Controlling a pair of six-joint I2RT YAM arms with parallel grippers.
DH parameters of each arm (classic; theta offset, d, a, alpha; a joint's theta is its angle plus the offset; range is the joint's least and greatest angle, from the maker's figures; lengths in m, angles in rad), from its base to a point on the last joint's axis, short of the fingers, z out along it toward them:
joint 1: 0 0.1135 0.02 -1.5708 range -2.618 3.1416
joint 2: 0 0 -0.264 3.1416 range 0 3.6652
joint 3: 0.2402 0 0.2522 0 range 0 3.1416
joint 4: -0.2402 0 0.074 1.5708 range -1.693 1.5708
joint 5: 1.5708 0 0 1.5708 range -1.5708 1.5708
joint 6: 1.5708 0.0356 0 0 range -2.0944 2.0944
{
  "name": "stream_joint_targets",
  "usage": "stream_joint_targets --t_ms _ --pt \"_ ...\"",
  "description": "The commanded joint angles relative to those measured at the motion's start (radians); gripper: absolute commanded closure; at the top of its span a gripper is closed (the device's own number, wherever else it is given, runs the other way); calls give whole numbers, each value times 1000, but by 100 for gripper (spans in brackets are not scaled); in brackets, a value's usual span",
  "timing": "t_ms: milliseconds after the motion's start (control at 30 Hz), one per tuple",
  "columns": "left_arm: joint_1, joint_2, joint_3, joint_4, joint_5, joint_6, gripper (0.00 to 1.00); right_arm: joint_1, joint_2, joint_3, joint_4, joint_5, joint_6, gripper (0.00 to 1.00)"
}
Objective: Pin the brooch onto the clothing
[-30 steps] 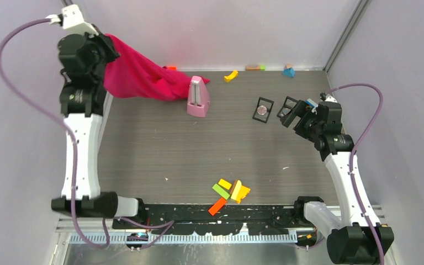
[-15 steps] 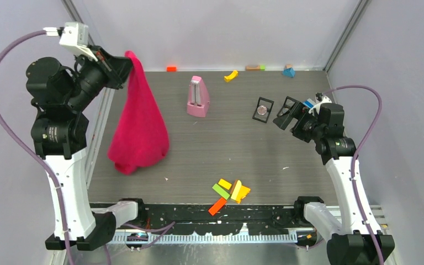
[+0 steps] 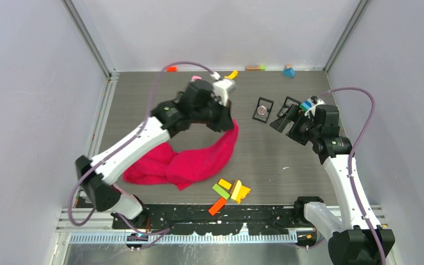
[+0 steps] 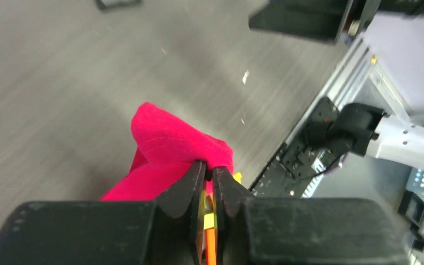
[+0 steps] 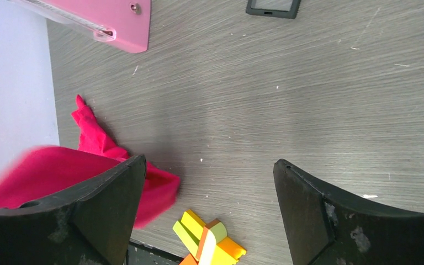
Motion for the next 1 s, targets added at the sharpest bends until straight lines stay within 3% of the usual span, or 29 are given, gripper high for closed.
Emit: stream_joint_targets --t_ms 0,100,133,333,433,633,800,967 --pt "-88 59 -7 70 -72 10 67 6 -15 -18 21 53 21 9" --pt "-90 47 -67 87 -97 -18 13 6 -34 -29 11 81 9 9" --pt "-90 28 -94 91 -120 -19 3 6 -35 -35 7 83 5 8" --pt "-32 -80 -236 -75 -364 -48 0 43 6 -73 34 61 2 10" --pt "123 -141 -369 -149 -356 -145 0 91 53 -94 74 67 24 11" --pt "472 -426 -695 -57 -345 -293 0 232 161 -125 81 213 86 18" --pt "603 -560 -796 -106 -452 -326 0 326 194 -168 59 432 151 23" --pt "724 -602 -878 -164 -492 -379 0 362 207 -207 79 466 166 23"
